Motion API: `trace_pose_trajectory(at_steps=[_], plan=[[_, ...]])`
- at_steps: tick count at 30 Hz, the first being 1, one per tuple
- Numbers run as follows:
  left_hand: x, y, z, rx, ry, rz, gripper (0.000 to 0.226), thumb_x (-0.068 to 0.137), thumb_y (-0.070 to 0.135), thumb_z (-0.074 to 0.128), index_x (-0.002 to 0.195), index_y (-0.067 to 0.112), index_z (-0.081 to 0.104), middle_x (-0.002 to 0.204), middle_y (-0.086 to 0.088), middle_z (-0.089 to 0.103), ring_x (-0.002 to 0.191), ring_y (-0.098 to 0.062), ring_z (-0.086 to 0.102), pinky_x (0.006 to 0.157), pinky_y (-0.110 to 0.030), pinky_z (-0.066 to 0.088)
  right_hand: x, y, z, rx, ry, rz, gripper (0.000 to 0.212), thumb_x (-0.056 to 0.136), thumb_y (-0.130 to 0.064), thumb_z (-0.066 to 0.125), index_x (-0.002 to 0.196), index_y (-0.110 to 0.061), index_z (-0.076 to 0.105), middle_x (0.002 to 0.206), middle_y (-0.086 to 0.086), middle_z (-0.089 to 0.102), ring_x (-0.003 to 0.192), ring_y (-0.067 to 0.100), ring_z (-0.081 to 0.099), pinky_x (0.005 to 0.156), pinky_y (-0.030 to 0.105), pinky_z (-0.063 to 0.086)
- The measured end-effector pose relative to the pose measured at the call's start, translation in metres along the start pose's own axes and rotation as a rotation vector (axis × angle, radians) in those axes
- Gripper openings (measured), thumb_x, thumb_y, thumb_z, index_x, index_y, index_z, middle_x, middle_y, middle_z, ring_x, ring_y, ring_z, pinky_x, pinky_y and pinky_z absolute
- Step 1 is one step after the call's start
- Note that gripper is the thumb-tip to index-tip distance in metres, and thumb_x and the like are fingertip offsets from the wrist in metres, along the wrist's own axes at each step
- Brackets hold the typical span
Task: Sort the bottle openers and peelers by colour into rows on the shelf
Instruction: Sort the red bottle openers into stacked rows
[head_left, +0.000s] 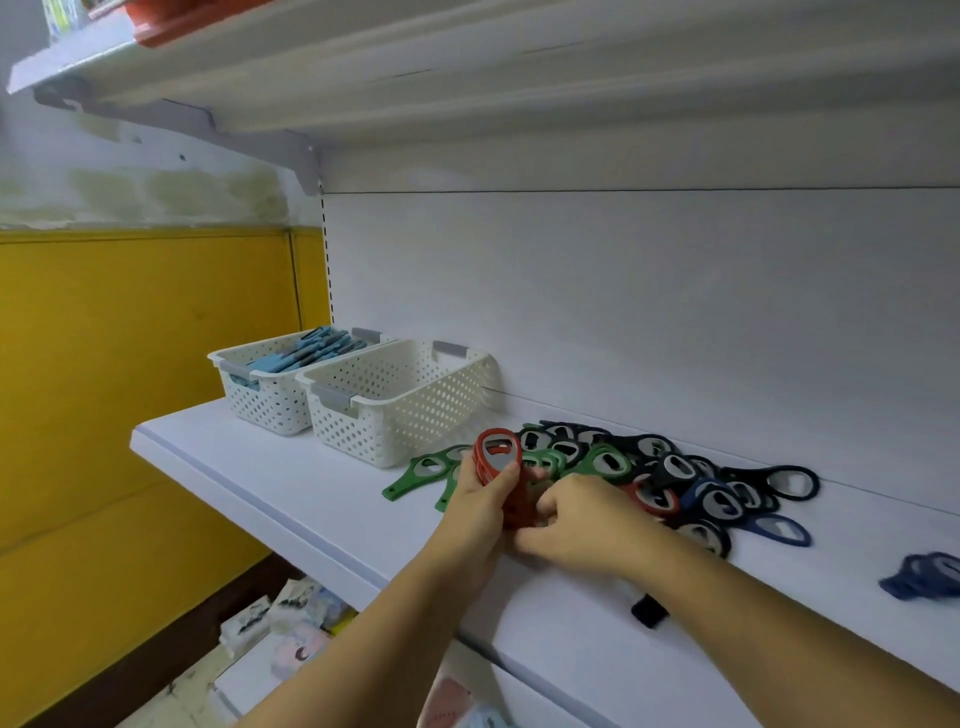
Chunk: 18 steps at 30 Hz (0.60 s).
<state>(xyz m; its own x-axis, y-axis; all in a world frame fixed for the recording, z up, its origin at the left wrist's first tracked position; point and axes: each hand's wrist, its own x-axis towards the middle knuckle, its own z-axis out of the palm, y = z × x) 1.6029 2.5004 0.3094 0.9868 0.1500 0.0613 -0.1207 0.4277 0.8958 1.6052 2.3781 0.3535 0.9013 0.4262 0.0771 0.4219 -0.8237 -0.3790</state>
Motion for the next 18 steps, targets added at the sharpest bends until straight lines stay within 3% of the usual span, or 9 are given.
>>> trace_pose_trajectory(at_steps=[3,6,9,12,15,18], plan=[[-0.007,-0.003,0.014,0.132,-0.087,0.016,0.021,0.098,0.011,0.048,0.118,0.014,0.049,0.107,-0.012,0.069,0.087,-0.019,0.068,0.067,-0.026,0.054,-0.017,0.006,0.001,0.057,0.030,0.067,0.030,0.071,-0.043,0.066,0.058,-0.019,0.052,0.060,-0.005,0.055,0.062,0.015,0.054,0.050,0.025,0.036],[-0.018,-0.011,0.037,0.250,-0.200,0.041,0.025,0.098,0.017,0.049,0.123,0.019,0.049,0.111,-0.005,0.068,0.097,-0.012,0.067,0.079,-0.024,0.054,-0.036,0.020,-0.008,0.228,0.083,0.162,0.017,0.071,-0.033,0.068,0.066,-0.020,0.058,0.069,-0.005,0.064,0.068,0.016,0.060,0.057,0.026,0.046],[-0.032,-0.019,0.068,0.250,-0.277,0.032,0.025,0.098,0.016,0.049,0.122,0.018,0.054,0.111,-0.002,0.070,0.102,-0.013,0.067,0.088,-0.030,0.053,-0.059,0.044,-0.014,0.416,0.079,0.258,0.025,0.067,-0.030,0.073,0.088,-0.017,0.067,0.088,-0.002,0.071,0.085,0.016,0.066,0.081,0.035,0.055],[-0.047,-0.031,0.099,0.227,-0.351,-0.023,0.020,0.098,0.016,0.048,0.114,0.021,0.061,0.106,-0.001,0.072,0.099,-0.014,0.068,0.083,-0.031,0.055,-0.090,0.066,-0.025,0.542,0.113,0.298,0.035,0.060,-0.029,0.069,0.092,-0.014,0.070,0.088,0.000,0.073,0.088,0.016,0.068,0.088,0.037,0.055],[-0.062,-0.045,0.131,0.191,-0.433,-0.111,0.021,0.099,0.014,0.046,0.112,0.015,0.062,0.105,-0.010,0.071,0.095,-0.023,0.067,0.063,-0.032,0.053,-0.123,0.084,-0.039,0.570,0.146,0.346,0.015,0.076,-0.021,0.066,0.090,-0.016,0.070,0.077,-0.002,0.072,0.076,0.008,0.065,0.075,0.023,0.050],[-0.080,-0.061,0.162,0.175,-0.478,-0.184,0.021,0.098,0.012,0.045,0.111,0.014,0.062,0.099,-0.013,0.069,0.087,-0.023,0.064,0.058,-0.025,0.044,-0.150,0.105,-0.045,0.550,0.238,0.407,0.017,0.078,-0.013,0.061,0.092,-0.020,0.067,0.076,0.000,0.073,0.076,0.012,0.068,0.078,0.028,0.053]])
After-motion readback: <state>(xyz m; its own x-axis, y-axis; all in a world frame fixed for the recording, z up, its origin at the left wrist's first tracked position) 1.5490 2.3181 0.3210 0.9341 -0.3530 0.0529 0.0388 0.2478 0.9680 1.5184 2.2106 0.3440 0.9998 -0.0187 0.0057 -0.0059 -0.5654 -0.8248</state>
